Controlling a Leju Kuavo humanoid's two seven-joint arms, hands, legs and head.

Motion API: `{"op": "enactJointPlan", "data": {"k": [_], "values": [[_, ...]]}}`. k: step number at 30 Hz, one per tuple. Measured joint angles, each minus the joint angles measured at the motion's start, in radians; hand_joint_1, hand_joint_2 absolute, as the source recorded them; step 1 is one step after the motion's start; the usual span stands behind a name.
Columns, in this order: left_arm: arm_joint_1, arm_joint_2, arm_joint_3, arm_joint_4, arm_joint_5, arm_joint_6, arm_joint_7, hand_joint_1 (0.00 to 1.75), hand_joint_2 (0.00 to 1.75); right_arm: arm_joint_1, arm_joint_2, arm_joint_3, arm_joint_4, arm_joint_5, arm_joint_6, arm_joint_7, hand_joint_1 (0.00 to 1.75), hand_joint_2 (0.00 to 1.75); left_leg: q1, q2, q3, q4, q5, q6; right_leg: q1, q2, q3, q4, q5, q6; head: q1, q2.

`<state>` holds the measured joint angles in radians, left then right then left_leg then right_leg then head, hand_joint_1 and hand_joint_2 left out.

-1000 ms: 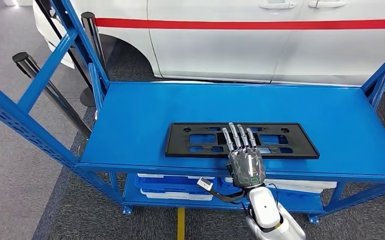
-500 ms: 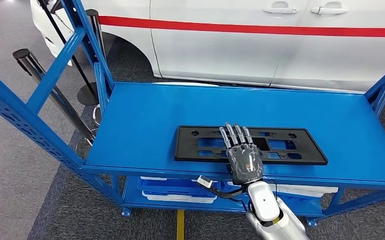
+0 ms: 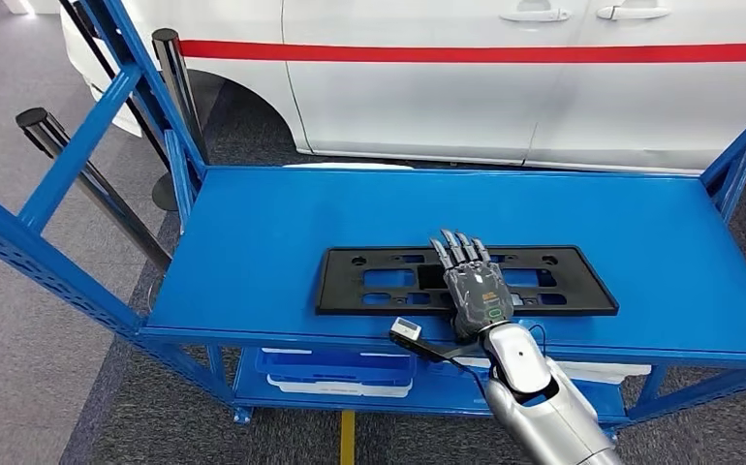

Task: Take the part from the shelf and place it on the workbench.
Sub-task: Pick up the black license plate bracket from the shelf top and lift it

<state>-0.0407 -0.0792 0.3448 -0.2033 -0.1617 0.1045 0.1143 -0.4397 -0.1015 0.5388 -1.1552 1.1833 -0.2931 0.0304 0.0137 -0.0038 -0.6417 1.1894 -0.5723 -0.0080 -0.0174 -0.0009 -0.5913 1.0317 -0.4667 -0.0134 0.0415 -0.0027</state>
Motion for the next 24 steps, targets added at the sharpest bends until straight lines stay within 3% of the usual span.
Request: {"op": "enactJointPlan", "data": {"k": [2, 3, 5, 7, 10, 11, 13, 15, 17, 18, 19, 22, 24], "values": [[0.002, 0.000, 0.004, 0.000, -0.004, -0.004, -0.001, 0.00, 0.00, -0.028, -0.001, 0.003, 0.028, -0.035, 0.027, -0.016, 0.00, 1.75, 0.001, 0.000, -0.053, 0.103, -0.031, -0.002, 0.003, 0.000, 0.001, 0.000, -0.001, -0.003, 0.000, 0.000], [0.003, 0.000, 0.006, 0.000, -0.006, -0.005, -0.001, 0.00, 0.00, -0.044, -0.001, 0.005, 0.045, -0.054, 0.040, -0.022, 0.00, 1.75, 0.001, 0.000, -0.055, 0.103, -0.017, -0.002, 0.004, 0.001, 0.002, 0.001, -0.001, -0.003, 0.000, 0.000], [0.002, 0.001, 0.009, 0.000, -0.010, -0.006, -0.002, 0.00, 0.00, -0.080, -0.001, 0.007, 0.081, -0.094, 0.063, -0.033, 0.00, 1.75, 0.001, 0.000, -0.011, 0.001, 0.053, 0.002, 0.004, 0.002, 0.006, 0.002, -0.002, -0.002, 0.000, 0.000], [0.000, 0.002, 0.012, 0.000, -0.014, -0.008, -0.003, 0.00, 0.00, -0.119, -0.001, 0.008, 0.126, -0.135, 0.084, -0.044, 0.00, 1.75, -0.002, 0.000, 0.043, -0.117, 0.098, 0.009, 0.007, 0.003, 0.006, 0.005, -0.005, 0.004, 0.000, 0.000], [-0.002, 0.002, 0.016, 0.000, -0.020, -0.010, -0.006, 0.00, 0.00, -0.176, -0.001, 0.008, 0.204, -0.182, 0.107, -0.059, 0.00, 1.75, -0.006, -0.002, 0.060, -0.160, 0.103, 0.021, 0.011, 0.004, 0.003, 0.004, -0.002, 0.020, 0.001, 0.000], [-0.001, 0.002, 0.018, 0.000, -0.021, -0.010, -0.007, 0.00, 0.00, -0.193, -0.001, 0.008, 0.230, -0.193, 0.114, -0.063, 0.10, 1.75, -0.004, -0.001, 0.061, -0.164, 0.106, 0.026, 0.010, 0.004, 0.004, 0.005, -0.003, 0.025, 0.001, 0.000], [-0.001, 0.002, 0.021, 0.000, -0.025, -0.011, -0.010, 0.00, 0.00, -0.224, -0.001, 0.008, 0.279, -0.211, 0.127, -0.071, 0.97, 1.75, 0.000, 0.001, 0.065, -0.173, 0.112, 0.041, 0.008, 0.004, -0.011, 0.042, -0.030, 0.034, 0.001, 0.000], [-0.002, 0.002, 0.027, 0.000, -0.028, -0.013, -0.014, 0.00, 0.00, -0.245, 0.000, 0.008, 0.331, -0.225, 0.138, -0.080, 1.75, 1.75, -0.001, 0.002, 0.065, -0.176, 0.115, 0.050, 0.006, 0.003, -0.062, 0.153, -0.089, 0.039, 0.001, 0.000], [-0.003, 0.002, 0.031, 0.000, -0.029, -0.015, -0.019, 0.00, 0.00, -0.256, 0.000, 0.008, 0.376, -0.235, 0.142, -0.088, 1.74, 1.75, -0.001, 0.001, 0.065, -0.176, 0.115, 0.053, 0.004, 0.003, -0.118, 0.267, -0.130, 0.044, 0.001, 0.000], [-0.002, 0.002, 0.031, 0.000, -0.029, -0.016, -0.021, 0.00, 0.00, -0.259, 0.000, 0.008, 0.390, -0.238, 0.142, -0.091, 1.74, 1.75, -0.002, 0.000, 0.066, -0.175, 0.115, 0.053, 0.003, 0.003, -0.127, 0.284, -0.126, 0.045, 0.001, 0.000], [-0.002, 0.002, 0.032, 0.000, -0.029, -0.016, -0.024, 0.00, 0.44, -0.262, 0.000, 0.008, 0.403, -0.241, 0.142, -0.094, 1.73, 1.75, -0.002, -0.001, 0.067, -0.174, 0.114, 0.052, 0.002, 0.003, -0.120, 0.264, -0.104, 0.045, 0.001, 0.000], [-0.002, 0.002, 0.033, 0.000, -0.034, -0.016, -0.044, 0.00, 1.75, -0.283, 0.001, 0.007, 0.440, -0.248, 0.138, -0.102, 1.73, 1.75, -0.004, -0.002, 0.069, -0.170, 0.110, 0.046, 0.004, 0.002, -0.029, 0.073, -0.010, 0.036, 0.001, 0.000], [-0.002, 0.001, 0.034, 0.000, -0.040, -0.015, -0.061, 0.00, 1.75, -0.295, 0.001, 0.007, 0.456, -0.252, 0.137, -0.106, 1.73, 1.75, -0.005, -0.003, 0.069, -0.169, 0.108, 0.037, 0.011, 0.001, 0.003, 0.004, 0.003, 0.028, 0.001, 0.000]]}}
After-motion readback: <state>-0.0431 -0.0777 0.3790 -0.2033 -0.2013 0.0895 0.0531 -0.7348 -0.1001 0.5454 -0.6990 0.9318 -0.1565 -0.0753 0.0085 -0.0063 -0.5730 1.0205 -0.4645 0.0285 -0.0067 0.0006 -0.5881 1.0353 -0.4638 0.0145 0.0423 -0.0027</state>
